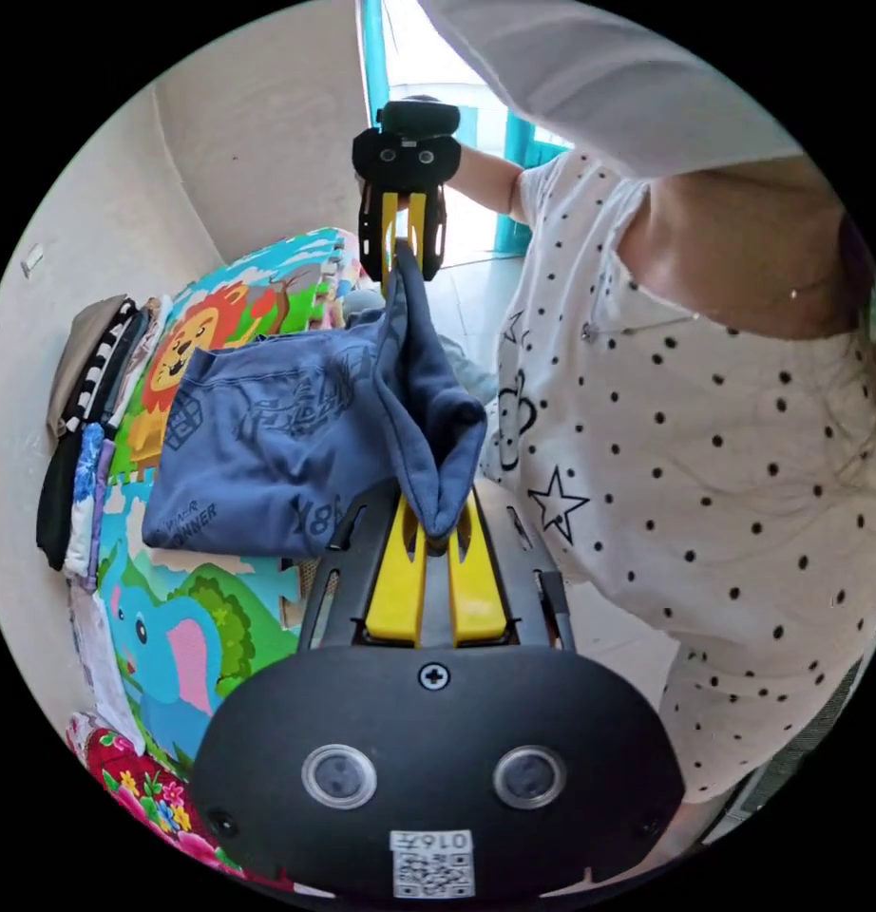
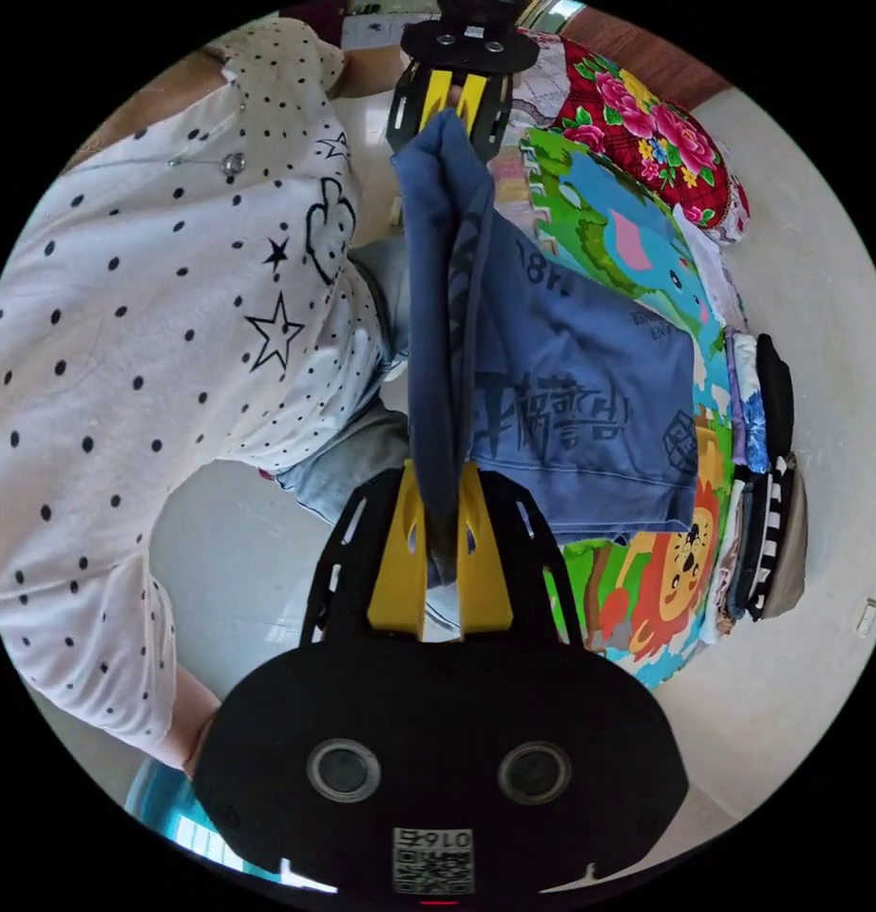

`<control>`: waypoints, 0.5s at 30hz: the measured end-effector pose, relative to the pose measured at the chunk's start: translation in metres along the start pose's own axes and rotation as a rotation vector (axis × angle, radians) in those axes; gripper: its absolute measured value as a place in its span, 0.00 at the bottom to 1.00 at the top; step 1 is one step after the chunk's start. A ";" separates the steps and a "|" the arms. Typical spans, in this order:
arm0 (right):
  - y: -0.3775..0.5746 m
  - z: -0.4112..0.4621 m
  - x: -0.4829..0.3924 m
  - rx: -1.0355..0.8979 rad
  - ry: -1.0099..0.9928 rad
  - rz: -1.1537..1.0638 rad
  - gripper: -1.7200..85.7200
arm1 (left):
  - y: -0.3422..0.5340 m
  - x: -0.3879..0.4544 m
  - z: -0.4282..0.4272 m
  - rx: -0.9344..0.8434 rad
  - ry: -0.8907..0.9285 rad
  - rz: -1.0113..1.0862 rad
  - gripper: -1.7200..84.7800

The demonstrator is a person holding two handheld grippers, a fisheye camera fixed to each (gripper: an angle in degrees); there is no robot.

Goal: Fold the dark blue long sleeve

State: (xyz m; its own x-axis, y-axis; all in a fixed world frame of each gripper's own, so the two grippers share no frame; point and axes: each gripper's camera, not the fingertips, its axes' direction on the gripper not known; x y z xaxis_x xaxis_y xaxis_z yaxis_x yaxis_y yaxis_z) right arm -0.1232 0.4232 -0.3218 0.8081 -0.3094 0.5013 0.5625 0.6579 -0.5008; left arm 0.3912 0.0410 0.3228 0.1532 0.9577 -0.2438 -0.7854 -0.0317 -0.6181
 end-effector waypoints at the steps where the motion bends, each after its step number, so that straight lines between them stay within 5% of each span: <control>1: 0.003 -0.004 0.020 0.013 -0.009 -0.012 0.07 | -0.001 -0.011 -0.007 0.007 0.013 -0.011 0.01; 8: 0.028 -0.008 0.218 0.058 -0.108 0.077 0.07 | -0.004 -0.219 -0.069 0.051 0.123 -0.206 0.01; 15: 0.031 0.125 0.432 -0.086 -0.469 0.233 0.08 | 0.032 -0.446 0.021 -0.126 0.332 -0.540 0.02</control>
State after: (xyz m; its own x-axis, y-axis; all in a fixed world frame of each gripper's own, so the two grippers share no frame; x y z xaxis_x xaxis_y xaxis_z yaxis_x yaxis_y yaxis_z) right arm 0.2215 0.3952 -0.0326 0.7596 0.1917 0.6215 0.4053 0.6078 -0.6828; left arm 0.2851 -0.3806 0.4275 0.7004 0.7093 -0.0792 -0.4723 0.3774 -0.7966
